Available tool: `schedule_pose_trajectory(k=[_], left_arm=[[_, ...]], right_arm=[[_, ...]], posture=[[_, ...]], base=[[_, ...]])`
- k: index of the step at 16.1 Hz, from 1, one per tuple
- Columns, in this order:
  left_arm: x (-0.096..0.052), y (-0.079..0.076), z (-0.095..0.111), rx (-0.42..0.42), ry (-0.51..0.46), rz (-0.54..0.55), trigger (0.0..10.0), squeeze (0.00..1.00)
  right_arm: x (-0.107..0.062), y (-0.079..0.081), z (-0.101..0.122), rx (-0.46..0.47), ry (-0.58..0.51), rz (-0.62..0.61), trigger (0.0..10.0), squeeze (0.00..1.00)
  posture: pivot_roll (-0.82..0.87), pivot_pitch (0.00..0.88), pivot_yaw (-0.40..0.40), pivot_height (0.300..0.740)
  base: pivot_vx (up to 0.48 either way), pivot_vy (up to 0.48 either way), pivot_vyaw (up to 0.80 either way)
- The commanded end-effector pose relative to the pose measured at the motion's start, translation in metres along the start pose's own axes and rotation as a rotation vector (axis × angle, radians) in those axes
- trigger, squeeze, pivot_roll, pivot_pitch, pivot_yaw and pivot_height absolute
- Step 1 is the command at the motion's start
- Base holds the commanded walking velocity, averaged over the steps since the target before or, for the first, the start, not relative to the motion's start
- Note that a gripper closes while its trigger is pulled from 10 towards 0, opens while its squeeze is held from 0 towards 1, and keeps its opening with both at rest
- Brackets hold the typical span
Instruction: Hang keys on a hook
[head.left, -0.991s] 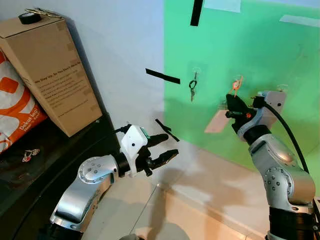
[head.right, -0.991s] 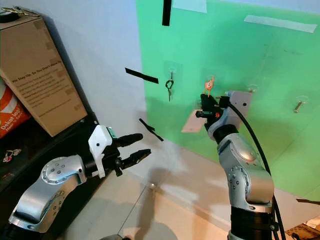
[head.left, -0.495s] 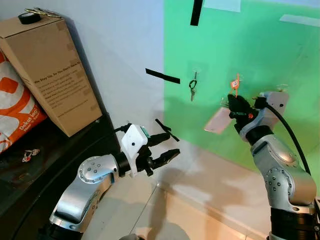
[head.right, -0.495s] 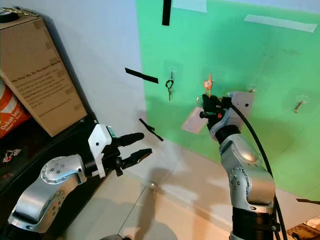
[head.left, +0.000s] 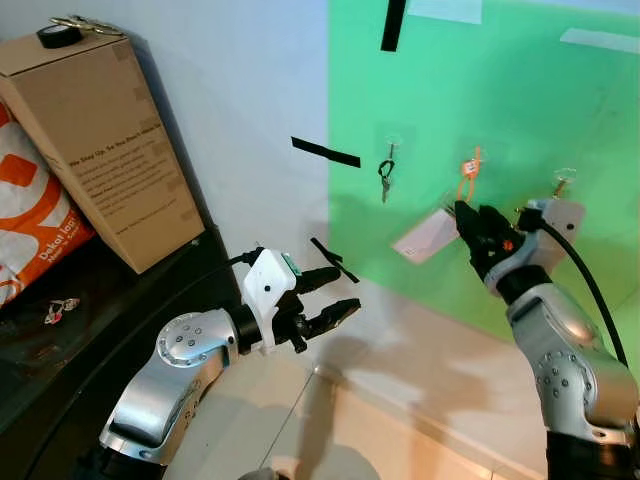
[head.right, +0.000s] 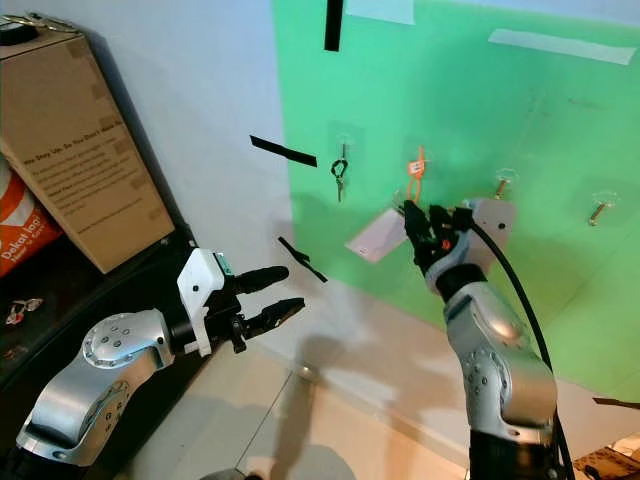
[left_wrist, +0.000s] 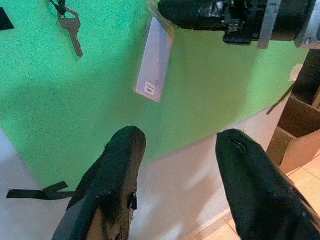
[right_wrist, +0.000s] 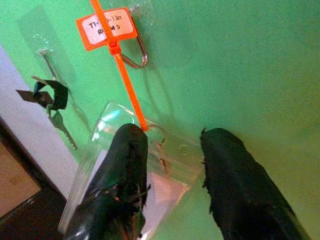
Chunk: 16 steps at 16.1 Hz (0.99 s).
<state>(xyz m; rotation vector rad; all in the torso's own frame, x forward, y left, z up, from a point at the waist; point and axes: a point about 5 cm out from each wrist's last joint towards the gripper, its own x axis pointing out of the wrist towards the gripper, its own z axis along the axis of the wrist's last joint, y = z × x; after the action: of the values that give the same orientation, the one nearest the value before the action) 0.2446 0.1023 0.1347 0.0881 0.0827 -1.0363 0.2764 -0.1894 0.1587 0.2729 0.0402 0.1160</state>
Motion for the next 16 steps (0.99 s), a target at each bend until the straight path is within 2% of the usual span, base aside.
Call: schedule_pose_trajectory(k=[1,2,4,5,7,10,11,16], left_arm=[[-0.001,0.0,0.002,0.01,0.004,0.0,10.0,0.0],[-0.001,0.001,0.001,0.012,0.003,0.008,10.0,0.0],[-0.002,0.002,0.001,0.013,0.0,0.036,10.0,0.0],[-0.003,0.002,0.0,0.012,-0.001,0.052,10.0,0.0],[-0.012,0.011,-0.006,0.017,0.004,0.205,10.0,0.0],[-0.02,0.01,-0.01,-0.011,-0.016,0.333,10.0,0.0],[-0.021,0.01,-0.013,-0.016,-0.014,0.372,10.0,0.0],[-0.02,0.016,-0.011,-0.002,-0.036,0.508,10.0,0.0]], right_arm=[[-0.002,0.006,0.009,0.025,-0.058,0.041,10.0,1.0],[-0.005,0.006,0.011,-0.059,-0.081,0.028,10.0,1.0],[-0.012,0.0,0.009,-0.112,-0.113,-0.017,10.0,1.0],[-0.015,-0.003,0.008,-0.109,-0.12,-0.034,10.0,1.0],[-0.029,-0.001,-0.003,-0.223,-0.042,-0.011,10.0,1.0],[-0.044,0.014,-0.026,-0.283,0.035,0.101,10.0,1.0],[-0.045,0.02,-0.03,-0.295,-0.005,0.122,10.0,1.0],[-0.039,0.023,-0.038,-0.271,0.059,0.143,10.0,1.0]], posture=[[-0.09,0.0,0.075,0.74],[-0.09,0.0,0.075,0.74],[-0.08,0.0,0.071,0.74],[-0.08,0.0,0.071,0.74],[-0.09,0.0,0.065,0.74],[-0.08,0.0,0.046,0.74],[-0.08,0.0,0.042,0.74],[-0.04,0.0,0.011,0.74]], base=[[0.0,0.0,0.0],[0.0,0.0,0.0],[0.0,0.0,0.0],[0.0,0.0,0.0],[0.0,0.0,0.4],[0.0,0.0,0.8],[0.0,0.0,0.76],[0.0,0.0,0.79]])
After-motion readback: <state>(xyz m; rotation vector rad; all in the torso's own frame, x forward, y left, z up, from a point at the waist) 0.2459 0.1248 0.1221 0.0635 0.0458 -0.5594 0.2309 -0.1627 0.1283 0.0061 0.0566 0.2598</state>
